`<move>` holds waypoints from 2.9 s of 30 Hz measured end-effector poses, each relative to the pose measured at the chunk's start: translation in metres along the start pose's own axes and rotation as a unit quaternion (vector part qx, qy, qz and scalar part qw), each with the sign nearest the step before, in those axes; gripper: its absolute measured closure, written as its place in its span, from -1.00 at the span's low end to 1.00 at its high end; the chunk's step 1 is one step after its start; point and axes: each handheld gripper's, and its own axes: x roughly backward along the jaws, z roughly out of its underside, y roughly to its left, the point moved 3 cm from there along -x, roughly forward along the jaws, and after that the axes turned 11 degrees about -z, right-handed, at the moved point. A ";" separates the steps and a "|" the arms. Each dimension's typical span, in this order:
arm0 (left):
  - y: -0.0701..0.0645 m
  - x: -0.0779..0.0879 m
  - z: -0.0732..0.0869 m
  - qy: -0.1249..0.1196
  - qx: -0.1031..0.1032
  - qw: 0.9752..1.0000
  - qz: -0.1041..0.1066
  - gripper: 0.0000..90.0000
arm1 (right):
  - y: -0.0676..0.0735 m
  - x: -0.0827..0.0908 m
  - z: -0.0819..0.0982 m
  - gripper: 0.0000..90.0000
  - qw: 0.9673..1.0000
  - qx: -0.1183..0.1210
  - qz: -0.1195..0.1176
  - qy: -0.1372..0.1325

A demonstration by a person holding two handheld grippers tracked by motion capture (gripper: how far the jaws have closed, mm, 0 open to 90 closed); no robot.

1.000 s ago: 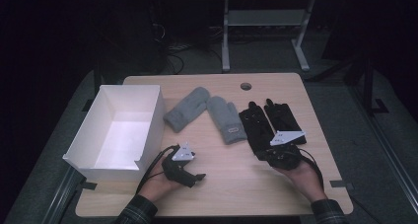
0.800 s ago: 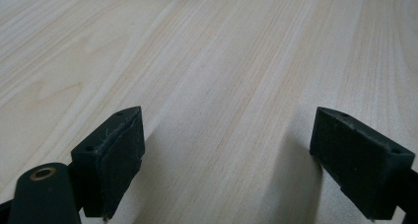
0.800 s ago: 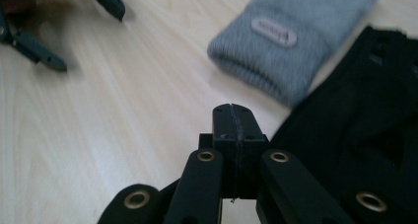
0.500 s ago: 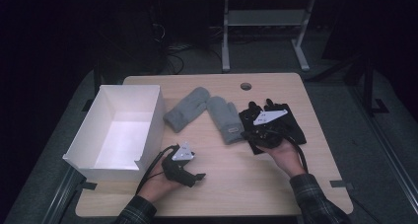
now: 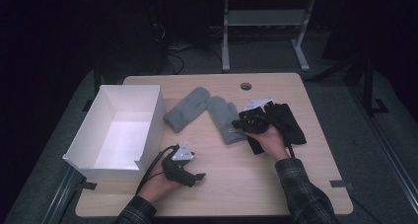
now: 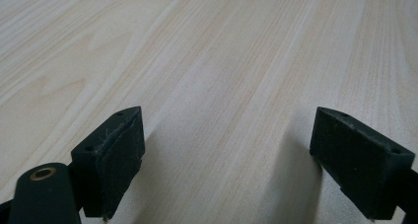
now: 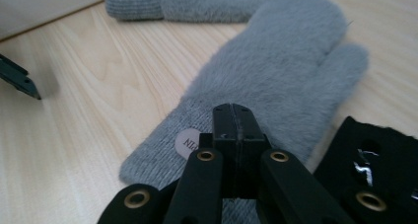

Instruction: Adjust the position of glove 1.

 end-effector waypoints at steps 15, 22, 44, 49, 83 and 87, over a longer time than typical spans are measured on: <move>0.000 0.000 0.000 -0.001 0.004 1.000 -0.001 -0.72 | 0.011 -0.010 0.012 1.00 0.999 0.000 -0.036 0.016; 0.000 0.000 0.000 -0.001 0.005 1.000 -0.001 -0.72 | 0.030 -0.001 0.024 1.00 0.999 0.015 -0.049 0.018; -0.001 -0.001 0.000 -0.005 0.009 1.000 -0.002 -0.72 | 0.100 0.036 0.062 0.95 0.995 0.054 -0.077 0.035; -0.001 -0.001 0.000 -0.005 0.008 1.000 -0.001 -0.72 | 0.093 0.060 0.068 0.99 0.997 0.045 -0.052 0.025; 0.000 -0.001 -0.003 0.010 0.014 1.000 -0.017 -0.66 | 0.118 0.035 0.088 0.77 0.990 0.069 -0.083 0.093; 0.003 0.001 -0.010 0.031 0.026 0.999 -0.032 -0.21 | 0.107 0.046 0.091 0.15 0.995 0.054 -0.044 0.071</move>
